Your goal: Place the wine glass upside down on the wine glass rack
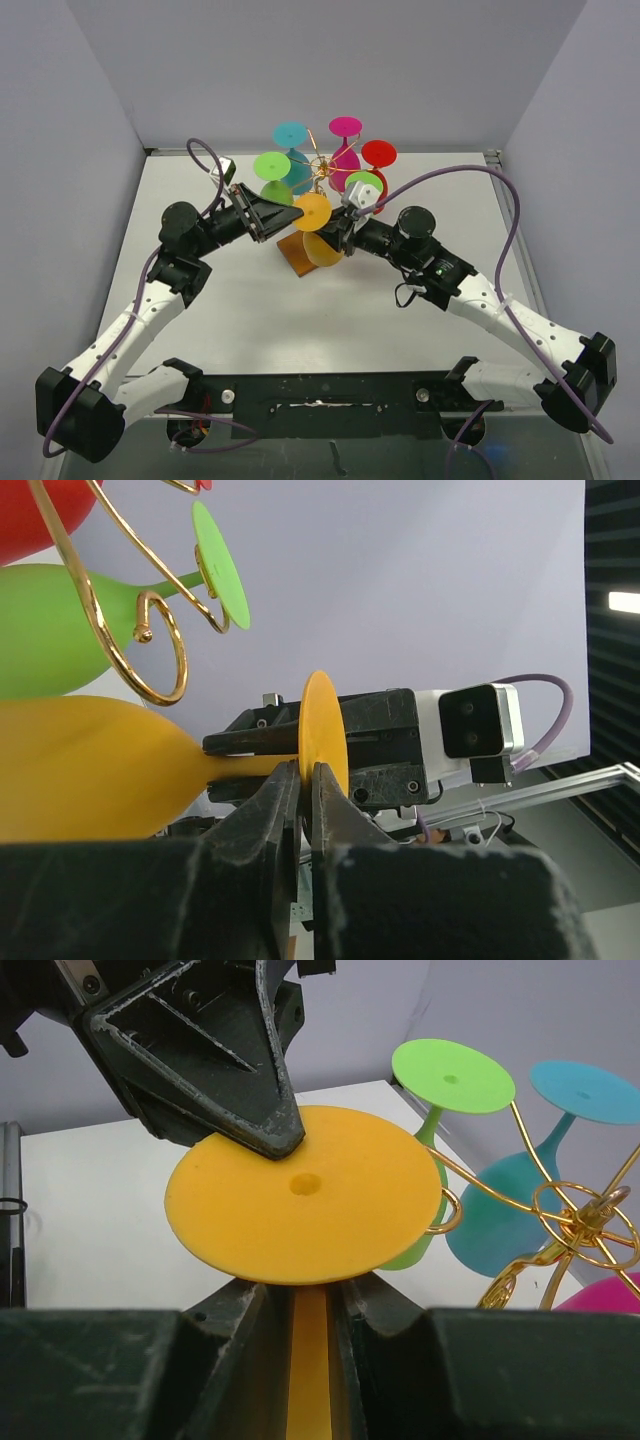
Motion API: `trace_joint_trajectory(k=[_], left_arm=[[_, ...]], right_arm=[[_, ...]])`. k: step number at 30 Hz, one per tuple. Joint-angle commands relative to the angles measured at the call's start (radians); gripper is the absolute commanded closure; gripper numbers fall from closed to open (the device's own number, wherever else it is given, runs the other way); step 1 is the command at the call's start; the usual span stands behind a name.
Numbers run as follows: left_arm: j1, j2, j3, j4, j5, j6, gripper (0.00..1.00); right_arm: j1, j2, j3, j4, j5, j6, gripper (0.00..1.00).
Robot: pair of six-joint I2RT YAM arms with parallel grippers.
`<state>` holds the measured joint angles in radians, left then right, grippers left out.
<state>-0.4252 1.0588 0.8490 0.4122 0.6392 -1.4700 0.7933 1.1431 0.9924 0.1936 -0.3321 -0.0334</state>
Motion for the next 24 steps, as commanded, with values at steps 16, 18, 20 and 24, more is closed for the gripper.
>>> trace_joint_trajectory(k=[16, 18, 20, 24], left_arm=[[-0.021, -0.119, 0.048, -0.152, -0.198, 0.122, 1.0], [-0.021, -0.099, 0.066, -0.174, -0.176, 0.113, 1.0], [-0.021, -0.083, 0.076, -0.184, -0.163, 0.107, 1.0], [-0.023, -0.048, 0.097, -0.2, -0.116, 0.085, 1.0]], right_arm=[[0.021, -0.126, -0.101, 0.118, 0.036, 0.027, 0.53], [0.02, -0.137, -0.105, 0.102, 0.037, 0.028, 0.47], [0.019, -0.157, -0.111, 0.08, 0.041, 0.026, 0.45], [0.021, -0.218, -0.126, 0.028, 0.051, 0.031, 0.42]])
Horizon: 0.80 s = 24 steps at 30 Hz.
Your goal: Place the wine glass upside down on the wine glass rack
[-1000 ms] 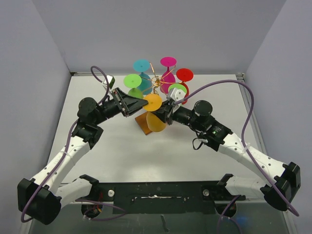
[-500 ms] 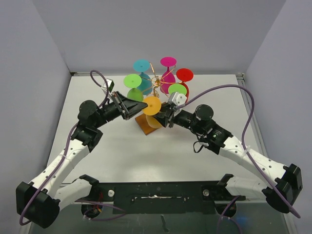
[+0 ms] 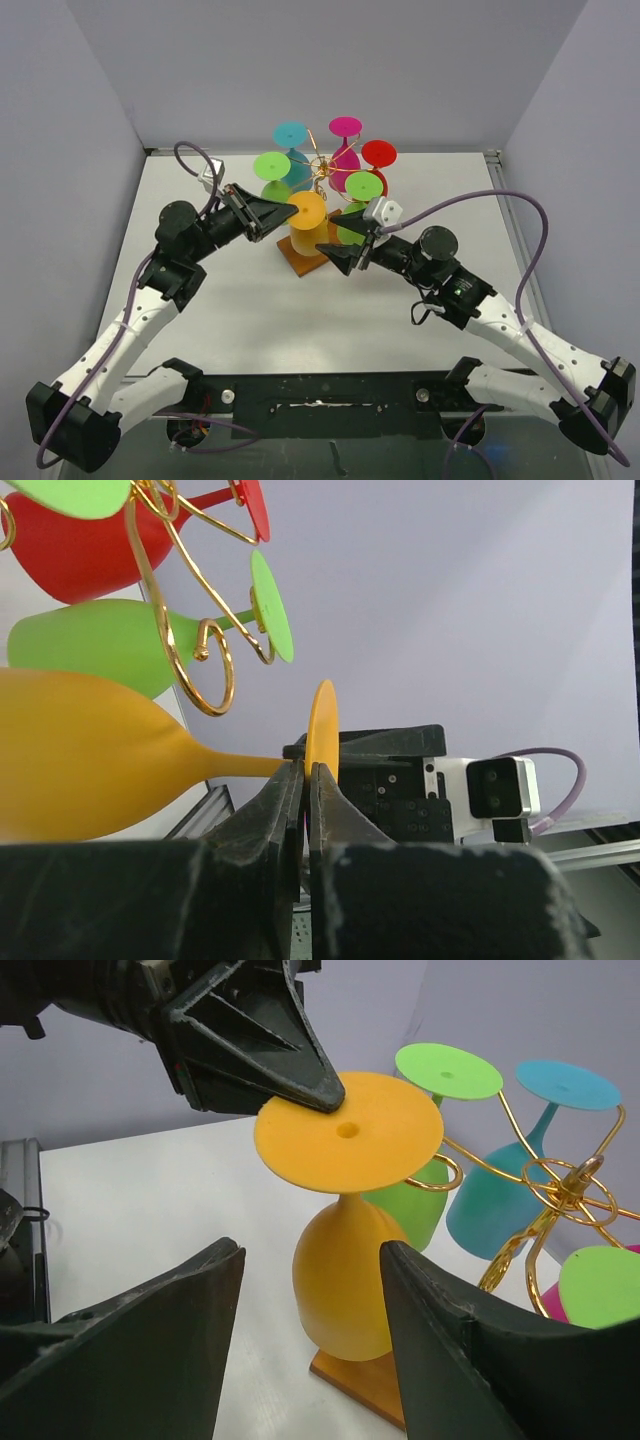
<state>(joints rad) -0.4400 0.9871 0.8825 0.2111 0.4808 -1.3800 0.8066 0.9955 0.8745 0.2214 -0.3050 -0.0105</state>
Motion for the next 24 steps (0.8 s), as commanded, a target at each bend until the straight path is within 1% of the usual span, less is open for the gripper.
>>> trace_joint_trajectory(k=[1, 5, 11, 16, 24], left_arm=[[-0.008, 0.031, 0.065, 0.005, 0.048, -0.018, 1.0], [-0.011, 0.084, 0.091, 0.014, 0.089, -0.044, 1.0], [-0.023, 0.156, 0.167, 0.01, 0.11, -0.038, 1.0], [-0.028, 0.186, 0.225, -0.036, 0.084, -0.008, 1.0], [-0.03, 0.217, 0.26, -0.061, 0.057, 0.009, 1.0]], right_arm=[[0.006, -0.09, -0.011, -0.012, 0.024, 0.01, 0.42], [0.006, -0.171, -0.02, -0.053, 0.039, 0.016, 0.38], [0.006, -0.257, -0.037, -0.056, 0.071, 0.028, 0.33], [0.006, -0.287, -0.047, -0.052, 0.096, 0.033, 0.31], [0.007, -0.316, -0.062, -0.048, 0.137, 0.038, 0.29]])
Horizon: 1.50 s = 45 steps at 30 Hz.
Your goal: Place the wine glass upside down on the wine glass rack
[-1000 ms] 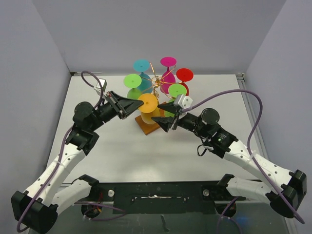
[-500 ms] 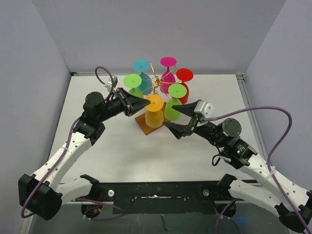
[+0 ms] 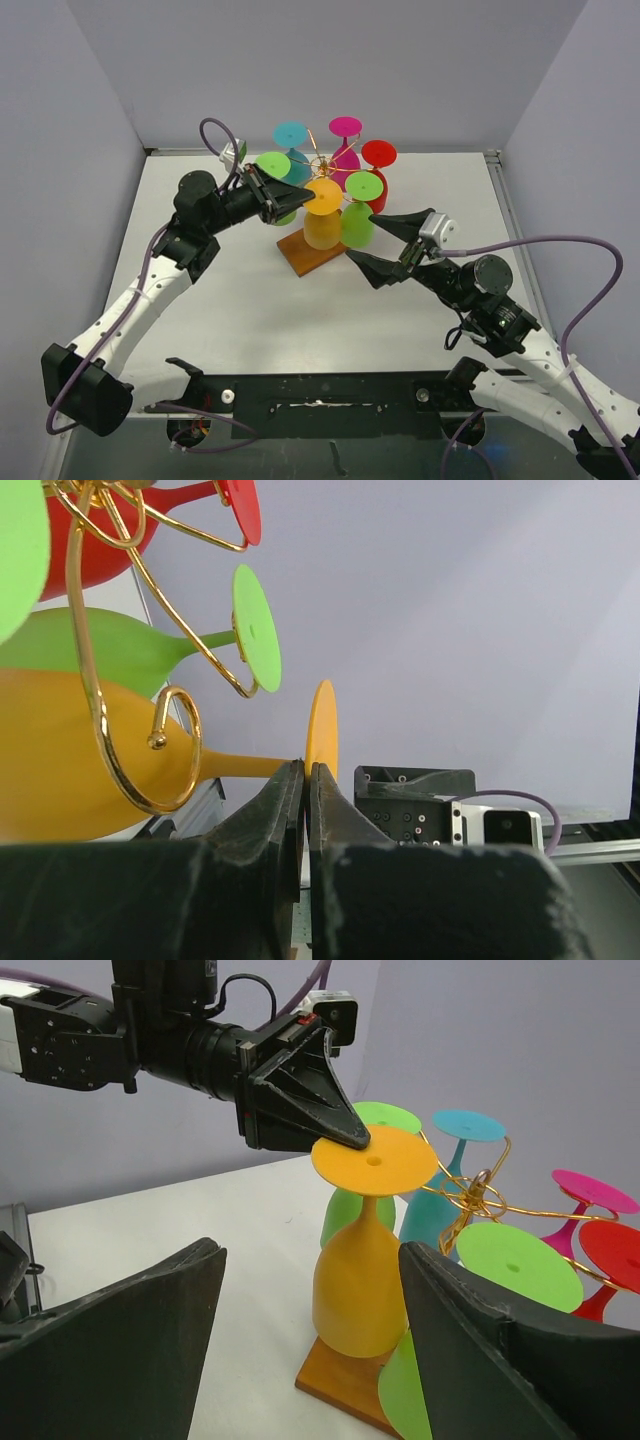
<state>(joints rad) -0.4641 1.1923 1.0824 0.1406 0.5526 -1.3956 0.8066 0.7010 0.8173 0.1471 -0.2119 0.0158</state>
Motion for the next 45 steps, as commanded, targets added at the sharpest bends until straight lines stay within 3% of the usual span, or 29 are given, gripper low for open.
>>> trace_joint_trajectory(k=[1, 16, 33, 45], left_arm=[[-0.007, 0.018, 0.065, 0.005, -0.019, 0.025, 1.0], [-0.002, 0.066, 0.147, -0.089, -0.142, 0.115, 1.0], [0.021, 0.013, 0.096, -0.055, -0.266, 0.115, 1.0], [0.054, -0.06, 0.039, -0.088, -0.233, 0.11, 1.0]], right_arm=[[0.006, -0.026, -0.006, 0.03, 0.047, 0.013, 0.28], [0.006, -0.045, -0.018, 0.031, 0.066, 0.03, 0.27], [0.006, -0.036, -0.017, 0.033, 0.077, 0.044, 0.27], [0.006, -0.02, -0.016, 0.045, 0.076, 0.051, 0.27]])
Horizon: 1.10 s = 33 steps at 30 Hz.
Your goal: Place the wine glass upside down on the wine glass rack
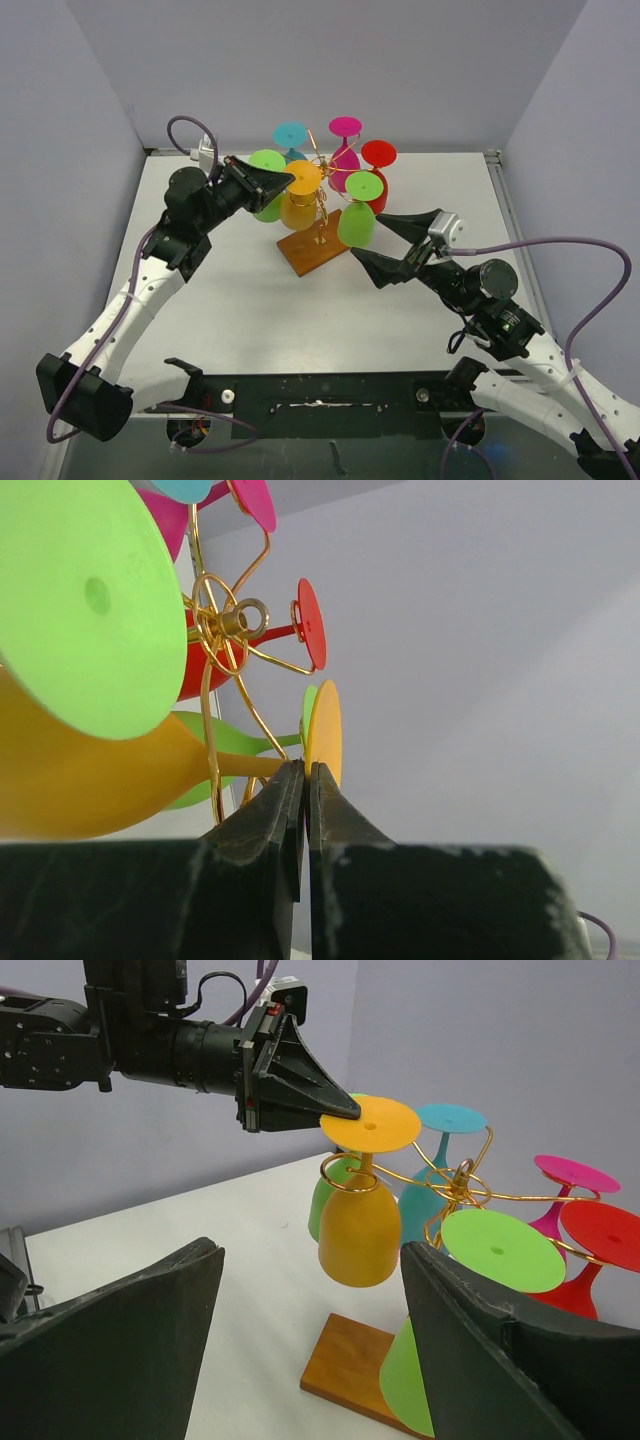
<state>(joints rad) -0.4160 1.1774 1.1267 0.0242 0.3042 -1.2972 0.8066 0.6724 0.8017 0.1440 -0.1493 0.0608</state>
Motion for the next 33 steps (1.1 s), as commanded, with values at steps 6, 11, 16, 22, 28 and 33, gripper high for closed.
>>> trace_joint_trajectory(k=[6, 11, 16, 22, 28, 33], left_arm=[[0.013, -0.096, -0.036, 0.006, 0.028, 0.014, 1.0], [0.016, -0.128, -0.053, -0.006, 0.035, 0.019, 1.0], [0.017, -0.134, -0.067, -0.007, 0.065, 0.014, 1.0], [0.017, -0.127, -0.072, 0.021, 0.087, 0.004, 1.0], [0.017, -0.115, -0.074, 0.03, 0.107, 0.004, 1.0], [0.013, -0.091, -0.062, 0.036, 0.129, 0.013, 1.0]], right_arm=[[0.006, 0.016, 0.003, 0.052, 0.014, 0.007, 0.27], [0.006, 0.021, 0.002, 0.06, 0.013, 0.012, 0.27], [0.006, 0.026, 0.001, 0.065, 0.014, 0.016, 0.27], [0.006, 0.029, -0.006, 0.074, 0.02, 0.019, 0.27], [0.006, 0.026, -0.011, 0.075, 0.024, 0.019, 0.26], [0.007, 0.027, -0.012, 0.08, 0.025, 0.02, 0.26]])
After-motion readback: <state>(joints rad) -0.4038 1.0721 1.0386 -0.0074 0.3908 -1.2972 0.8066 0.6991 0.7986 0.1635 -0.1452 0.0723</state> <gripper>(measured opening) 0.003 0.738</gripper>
